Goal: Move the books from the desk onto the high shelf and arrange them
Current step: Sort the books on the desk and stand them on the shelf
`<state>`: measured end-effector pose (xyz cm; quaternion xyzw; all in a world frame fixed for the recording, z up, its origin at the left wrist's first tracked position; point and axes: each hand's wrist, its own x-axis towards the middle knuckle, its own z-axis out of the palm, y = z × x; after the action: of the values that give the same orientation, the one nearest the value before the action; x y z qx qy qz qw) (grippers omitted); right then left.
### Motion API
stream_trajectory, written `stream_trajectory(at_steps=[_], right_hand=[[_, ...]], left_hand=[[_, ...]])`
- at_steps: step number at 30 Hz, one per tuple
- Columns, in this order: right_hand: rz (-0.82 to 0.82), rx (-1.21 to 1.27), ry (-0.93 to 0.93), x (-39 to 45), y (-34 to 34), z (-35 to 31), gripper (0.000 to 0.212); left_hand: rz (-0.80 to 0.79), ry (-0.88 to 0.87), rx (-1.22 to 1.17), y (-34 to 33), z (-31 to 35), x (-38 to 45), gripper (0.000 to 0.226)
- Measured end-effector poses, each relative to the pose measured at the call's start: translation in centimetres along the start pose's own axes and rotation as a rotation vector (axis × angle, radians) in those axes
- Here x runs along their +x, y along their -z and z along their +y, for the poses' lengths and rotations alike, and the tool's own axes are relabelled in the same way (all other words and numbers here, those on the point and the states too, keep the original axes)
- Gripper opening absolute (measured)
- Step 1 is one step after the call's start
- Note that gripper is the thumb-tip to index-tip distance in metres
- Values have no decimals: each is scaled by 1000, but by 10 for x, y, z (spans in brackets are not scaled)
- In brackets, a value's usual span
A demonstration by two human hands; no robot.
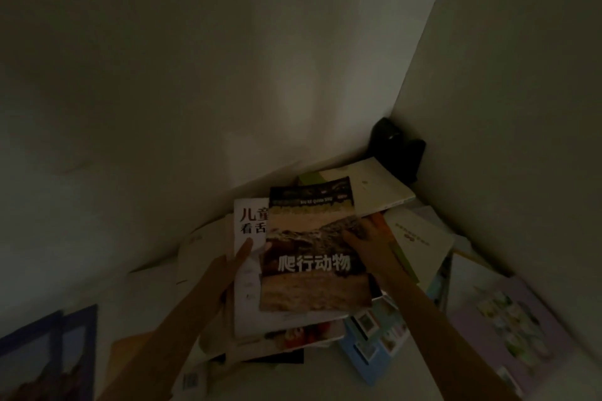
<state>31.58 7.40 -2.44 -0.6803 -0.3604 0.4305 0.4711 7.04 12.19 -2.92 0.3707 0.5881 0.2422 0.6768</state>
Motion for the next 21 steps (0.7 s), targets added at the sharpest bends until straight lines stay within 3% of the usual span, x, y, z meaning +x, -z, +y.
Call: stream_trajectory(at_steps=[3,4,8,9,11,13,15,17,19,21], right_hand=[[-105,-294,12,5,-27,-3,54],[-106,-407,47,6,-37,0,63],[-158,-625,53,3,-49,7,74],[-173,-592,60,7,-46,11,65],[10,-408,60,20,-28,16,30],[354,-89,-145,41,-3,10,27],[477,278,-365,58,17,6,35],[352,426,-345,70,20,-1,54],[111,181,-282,69,10,-13,82],[28,-173,-282,78,9,-16,74]], left_hand=[[24,-40,19,2,-2,-4,75],[32,-43,33,3,-4,-2,79],[72,-14,-49,0,-7,-4,42],[74,-10,-64,0,-8,-4,40],[79,-8,-70,0,-10,0,37],[88,-25,-69,-1,-9,0,19],[85,-22,-81,-2,-9,2,10],[91,-12,-84,-2,-9,4,21],[110,-7,-78,-2,-10,5,27],[122,-6,-85,-3,-11,5,25]])
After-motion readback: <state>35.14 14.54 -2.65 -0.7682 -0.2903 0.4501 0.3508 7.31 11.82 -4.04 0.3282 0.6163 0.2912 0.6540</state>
